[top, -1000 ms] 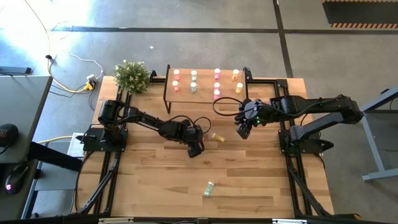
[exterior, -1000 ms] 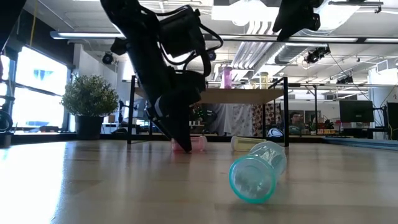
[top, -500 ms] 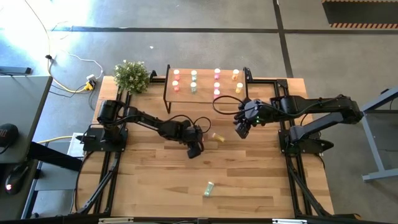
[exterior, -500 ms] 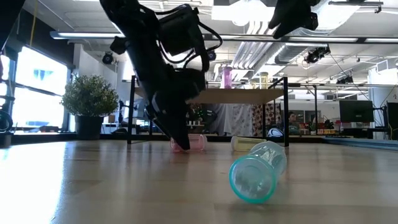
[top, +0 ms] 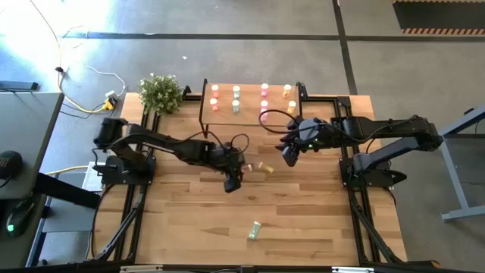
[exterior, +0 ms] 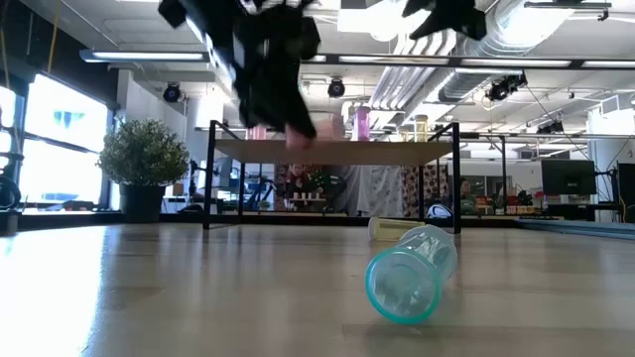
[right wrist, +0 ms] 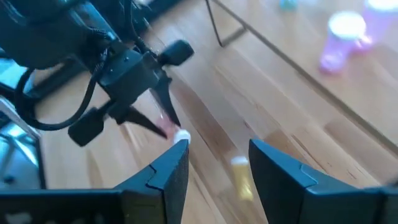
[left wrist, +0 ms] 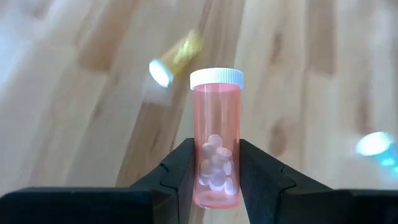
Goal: Pick and place medicine bottles onto shelf by color
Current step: Put the pink pill bottle on the shelf aligned with the other pink pill bottles
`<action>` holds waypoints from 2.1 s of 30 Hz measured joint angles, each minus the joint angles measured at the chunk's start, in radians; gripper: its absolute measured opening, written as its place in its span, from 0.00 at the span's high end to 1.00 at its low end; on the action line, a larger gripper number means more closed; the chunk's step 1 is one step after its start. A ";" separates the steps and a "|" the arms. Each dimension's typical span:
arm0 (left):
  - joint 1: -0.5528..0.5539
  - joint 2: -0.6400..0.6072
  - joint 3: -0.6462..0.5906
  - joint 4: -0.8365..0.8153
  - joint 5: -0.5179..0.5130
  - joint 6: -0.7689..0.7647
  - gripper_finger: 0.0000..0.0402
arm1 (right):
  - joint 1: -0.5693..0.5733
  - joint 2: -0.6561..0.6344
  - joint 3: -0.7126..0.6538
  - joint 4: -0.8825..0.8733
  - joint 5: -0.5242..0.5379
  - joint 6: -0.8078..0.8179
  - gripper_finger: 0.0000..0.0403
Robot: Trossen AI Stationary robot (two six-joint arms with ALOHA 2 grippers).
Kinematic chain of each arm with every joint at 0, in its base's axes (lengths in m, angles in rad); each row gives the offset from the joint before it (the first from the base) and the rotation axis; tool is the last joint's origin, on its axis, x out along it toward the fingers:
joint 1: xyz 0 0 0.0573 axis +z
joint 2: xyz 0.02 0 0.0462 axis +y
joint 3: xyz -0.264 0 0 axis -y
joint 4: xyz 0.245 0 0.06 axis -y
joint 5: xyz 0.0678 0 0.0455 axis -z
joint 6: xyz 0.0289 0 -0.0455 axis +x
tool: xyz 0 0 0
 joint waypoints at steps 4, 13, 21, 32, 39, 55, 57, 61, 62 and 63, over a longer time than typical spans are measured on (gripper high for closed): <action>0.001 -0.107 -0.004 0.010 -0.003 0.008 0.76 | 0.000 0.000 0.000 0.119 -0.003 -0.024 0.57; 0.001 -0.386 -0.159 0.217 -0.080 -0.058 0.76 | 0.000 0.001 0.000 0.501 -0.010 -0.175 0.40; 0.001 -0.561 -0.343 0.502 -0.190 -0.060 0.75 | 0.000 0.033 0.000 0.770 -0.019 -0.369 0.39; 0.001 -0.608 -0.551 0.951 -0.157 0.040 0.75 | -0.029 0.184 0.000 1.053 -0.029 -0.442 0.39; 0.022 -0.607 -0.612 1.062 -0.044 0.043 0.75 | -0.081 0.272 0.000 1.078 -0.120 -0.359 0.39; 0.080 -0.607 -0.614 1.067 0.048 0.018 0.75 | -0.105 0.384 0.000 1.176 -0.262 -0.343 0.39; 0.081 -0.607 -0.614 1.066 0.048 0.018 0.75 | -0.105 0.397 0.000 1.194 -0.265 -0.343 0.39; 0.081 -0.606 -0.614 1.063 0.048 0.018 0.75 | -0.105 0.419 0.000 1.220 -0.283 -0.331 0.39; 0.081 -0.606 -0.614 1.062 0.048 0.018 0.75 | -0.105 0.425 0.000 1.228 -0.283 -0.326 0.39; 0.081 -0.606 -0.614 1.060 0.048 0.018 0.75 | -0.105 0.429 0.000 1.229 -0.283 -0.316 0.39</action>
